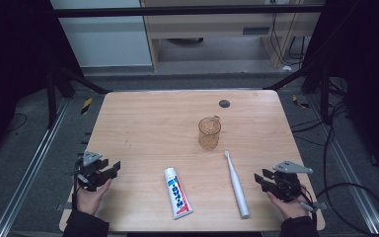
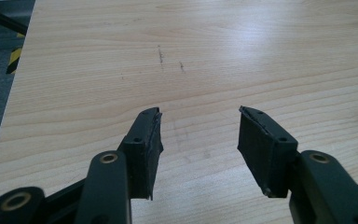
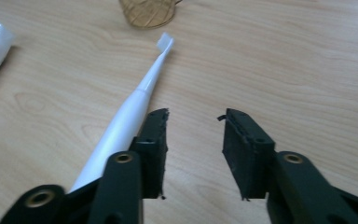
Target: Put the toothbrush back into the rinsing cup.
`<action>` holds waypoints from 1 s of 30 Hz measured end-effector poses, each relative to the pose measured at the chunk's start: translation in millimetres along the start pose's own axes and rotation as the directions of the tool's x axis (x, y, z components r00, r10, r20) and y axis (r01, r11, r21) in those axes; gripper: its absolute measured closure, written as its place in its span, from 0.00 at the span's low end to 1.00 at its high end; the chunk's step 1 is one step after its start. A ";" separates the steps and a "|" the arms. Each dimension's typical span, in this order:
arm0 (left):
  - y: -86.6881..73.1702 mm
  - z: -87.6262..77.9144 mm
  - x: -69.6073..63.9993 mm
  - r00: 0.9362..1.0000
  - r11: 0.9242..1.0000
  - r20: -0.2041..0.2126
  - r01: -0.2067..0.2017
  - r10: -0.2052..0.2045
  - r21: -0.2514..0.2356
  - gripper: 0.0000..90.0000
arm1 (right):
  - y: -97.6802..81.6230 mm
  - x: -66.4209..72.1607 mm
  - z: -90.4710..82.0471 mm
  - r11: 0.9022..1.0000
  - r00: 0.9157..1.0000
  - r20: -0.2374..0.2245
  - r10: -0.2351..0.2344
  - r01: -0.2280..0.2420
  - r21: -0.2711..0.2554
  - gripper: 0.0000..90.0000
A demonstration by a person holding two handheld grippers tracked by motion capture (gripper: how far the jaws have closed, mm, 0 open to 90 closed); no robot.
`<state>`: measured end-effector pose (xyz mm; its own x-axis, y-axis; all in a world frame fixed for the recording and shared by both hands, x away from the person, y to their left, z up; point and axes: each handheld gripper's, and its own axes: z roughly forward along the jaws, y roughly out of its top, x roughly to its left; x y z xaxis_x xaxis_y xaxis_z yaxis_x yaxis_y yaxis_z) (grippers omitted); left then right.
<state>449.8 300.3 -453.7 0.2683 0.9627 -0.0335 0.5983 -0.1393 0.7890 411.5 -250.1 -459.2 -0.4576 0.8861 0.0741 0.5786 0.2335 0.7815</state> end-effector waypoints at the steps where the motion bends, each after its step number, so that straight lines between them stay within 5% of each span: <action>1: -0.1 0.5 -0.5 1.000 1.000 0.001 -0.002 0.002 0.003 0.54 | -0.6 1.3 0.2 1.000 1.000 -0.003 -0.003 0.003 0.010 0.74; 11: -1.1 1.7 -2.3 1.000 1.000 -0.002 -0.013 0.013 0.006 0.54 | -10.0 16.6 0.3 0.997 0.998 -0.059 -0.027 0.031 0.068 0.99; 30: -2.0 3.8 -4.9 1.000 0.999 0.000 -0.031 0.031 0.014 0.53 | -17.1 34.7 12.1 0.988 0.989 -0.132 -0.066 0.083 0.127 1.00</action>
<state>450.1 295.0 -457.4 0.2872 0.9578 -0.0088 0.6003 -0.1728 0.7809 393.9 -218.5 -477.4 -0.5798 0.8082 0.1034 0.6199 0.3551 0.6997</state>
